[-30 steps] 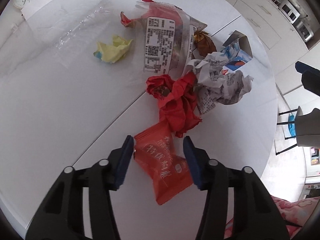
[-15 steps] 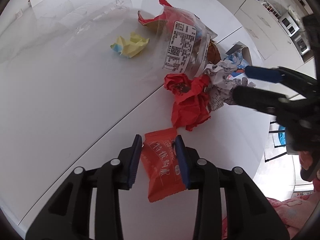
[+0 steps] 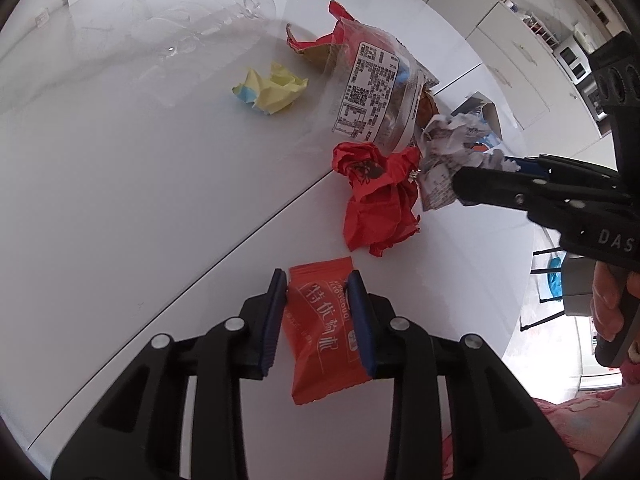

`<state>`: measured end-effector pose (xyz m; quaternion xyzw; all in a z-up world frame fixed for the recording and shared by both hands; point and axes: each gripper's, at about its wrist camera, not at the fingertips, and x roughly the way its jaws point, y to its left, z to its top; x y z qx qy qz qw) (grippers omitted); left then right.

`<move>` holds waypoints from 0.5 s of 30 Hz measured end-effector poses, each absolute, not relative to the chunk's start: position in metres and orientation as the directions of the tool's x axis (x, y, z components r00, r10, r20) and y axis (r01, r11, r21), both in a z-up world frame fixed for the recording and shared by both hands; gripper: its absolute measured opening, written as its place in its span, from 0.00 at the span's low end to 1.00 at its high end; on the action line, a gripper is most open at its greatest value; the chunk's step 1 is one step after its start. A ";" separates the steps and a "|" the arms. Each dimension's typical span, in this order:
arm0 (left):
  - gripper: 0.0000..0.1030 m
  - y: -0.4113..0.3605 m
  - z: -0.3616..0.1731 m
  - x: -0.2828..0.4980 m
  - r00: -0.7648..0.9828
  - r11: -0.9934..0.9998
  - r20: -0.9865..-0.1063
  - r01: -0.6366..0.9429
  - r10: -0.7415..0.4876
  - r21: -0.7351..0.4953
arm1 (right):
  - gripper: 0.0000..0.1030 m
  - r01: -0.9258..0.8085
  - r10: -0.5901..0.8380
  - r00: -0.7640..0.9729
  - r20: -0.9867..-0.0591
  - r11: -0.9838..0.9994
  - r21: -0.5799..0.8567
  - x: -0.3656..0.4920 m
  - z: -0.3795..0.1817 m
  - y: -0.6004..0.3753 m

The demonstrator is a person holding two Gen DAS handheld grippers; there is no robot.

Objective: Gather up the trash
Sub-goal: 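Carry both items to the bin and open both tools over it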

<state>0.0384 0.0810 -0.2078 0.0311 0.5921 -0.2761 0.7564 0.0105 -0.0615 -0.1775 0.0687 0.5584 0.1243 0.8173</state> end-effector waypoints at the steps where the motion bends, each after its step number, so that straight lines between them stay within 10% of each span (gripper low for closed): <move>1: 0.30 0.082 -0.209 0.038 0.148 0.847 -0.913 0.453 -0.381 -0.280 | 0.37 -0.122 0.279 0.352 -0.893 0.960 0.252 0.008 -0.175 -0.064; 15: 0.30 0.091 -0.206 0.041 0.181 0.848 -0.896 0.441 -0.406 -0.295 | 0.37 0.020 0.246 0.467 -0.849 0.957 0.288 -0.057 -0.122 -0.149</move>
